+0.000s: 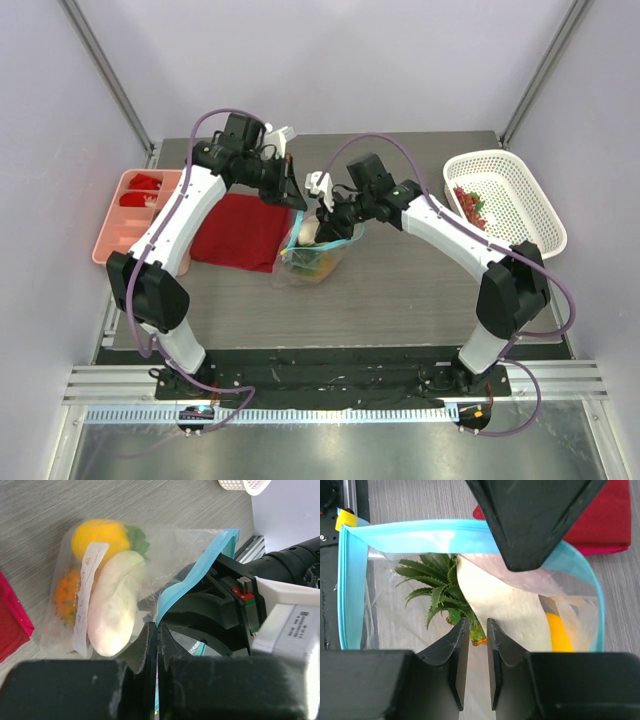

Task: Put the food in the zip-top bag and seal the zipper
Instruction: Place the fake vegetable in the zipper food storage bag, then pick up the fake vegetable from the bin.

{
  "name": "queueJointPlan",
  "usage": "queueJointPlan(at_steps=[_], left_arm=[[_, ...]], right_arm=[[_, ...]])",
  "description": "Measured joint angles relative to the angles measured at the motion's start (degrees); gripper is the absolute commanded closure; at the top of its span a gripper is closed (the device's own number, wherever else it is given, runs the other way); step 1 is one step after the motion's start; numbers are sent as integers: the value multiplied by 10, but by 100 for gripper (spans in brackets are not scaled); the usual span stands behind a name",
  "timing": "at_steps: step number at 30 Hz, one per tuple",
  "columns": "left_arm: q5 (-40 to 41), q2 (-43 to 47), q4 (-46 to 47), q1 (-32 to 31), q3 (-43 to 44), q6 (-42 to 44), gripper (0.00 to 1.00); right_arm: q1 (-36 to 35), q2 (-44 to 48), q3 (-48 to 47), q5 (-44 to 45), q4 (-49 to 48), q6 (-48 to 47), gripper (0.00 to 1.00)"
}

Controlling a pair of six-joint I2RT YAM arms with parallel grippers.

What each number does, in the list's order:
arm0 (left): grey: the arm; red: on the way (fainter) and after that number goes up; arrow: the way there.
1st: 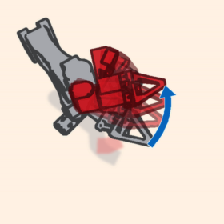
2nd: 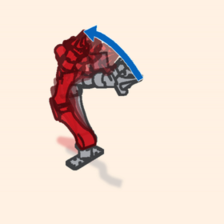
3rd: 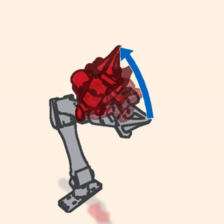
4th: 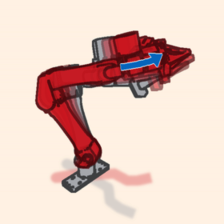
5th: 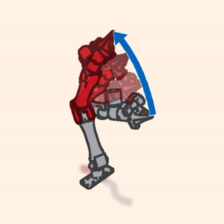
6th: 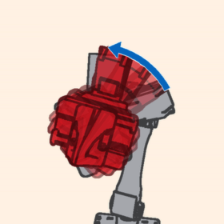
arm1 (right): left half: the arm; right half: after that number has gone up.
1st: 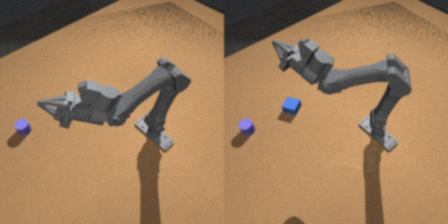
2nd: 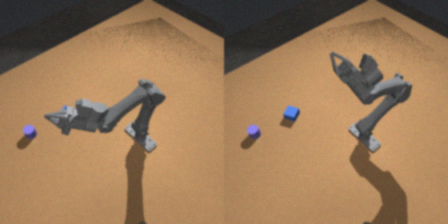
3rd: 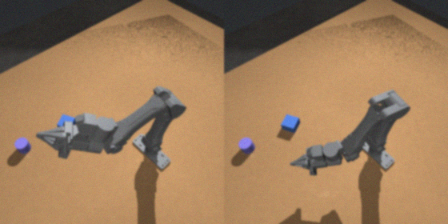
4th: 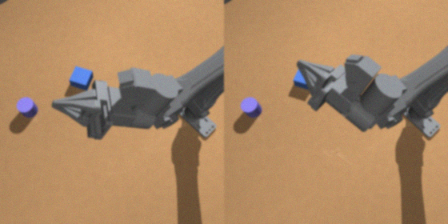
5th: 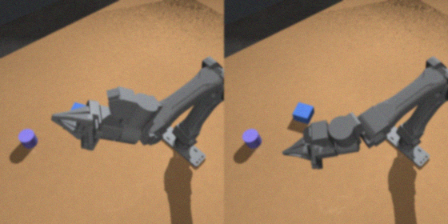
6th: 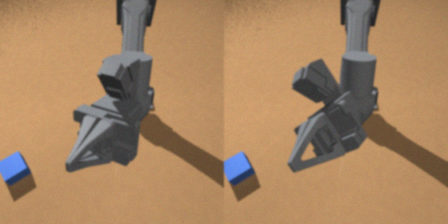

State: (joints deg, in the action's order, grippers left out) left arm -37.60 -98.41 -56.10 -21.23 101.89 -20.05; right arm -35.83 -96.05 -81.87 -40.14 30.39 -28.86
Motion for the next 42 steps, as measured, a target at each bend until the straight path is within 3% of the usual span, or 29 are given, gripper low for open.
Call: queueJointPlan(at_steps=[6, 13, 16, 22, 27, 31, 37, 42], left_arm=[[7, 0, -5, 0, 0, 8, 98], [19, 0, -8, 2, 3, 10, 98], [20, 0, -9, 3, 3, 10, 98], [20, 0, -7, 3, 3, 9, 98], [20, 0, -5, 3, 3, 5, 98], [18, 0, 1, 3, 3, -4, 98], [9, -1, 3, 4, 3, -8, 97], [2, -4, 6, 4, 3, -10, 98]], right_arm=[[-1, 0, 22, 17, -6, -8, 74], [2, 2, 2, 24, 15, 10, 24], [15, 21, -33, 22, 18, 38, 15], [147, 112, -100, 21, 40, 72, 12], [297, 104, -171, 60, 126, 49, 12], [413, 64, -170, 123, 212, -17, 12], [569, -37, -163, 210, 337, -179, 21], [605, -94, -158, 266, 374, -286, 25]])
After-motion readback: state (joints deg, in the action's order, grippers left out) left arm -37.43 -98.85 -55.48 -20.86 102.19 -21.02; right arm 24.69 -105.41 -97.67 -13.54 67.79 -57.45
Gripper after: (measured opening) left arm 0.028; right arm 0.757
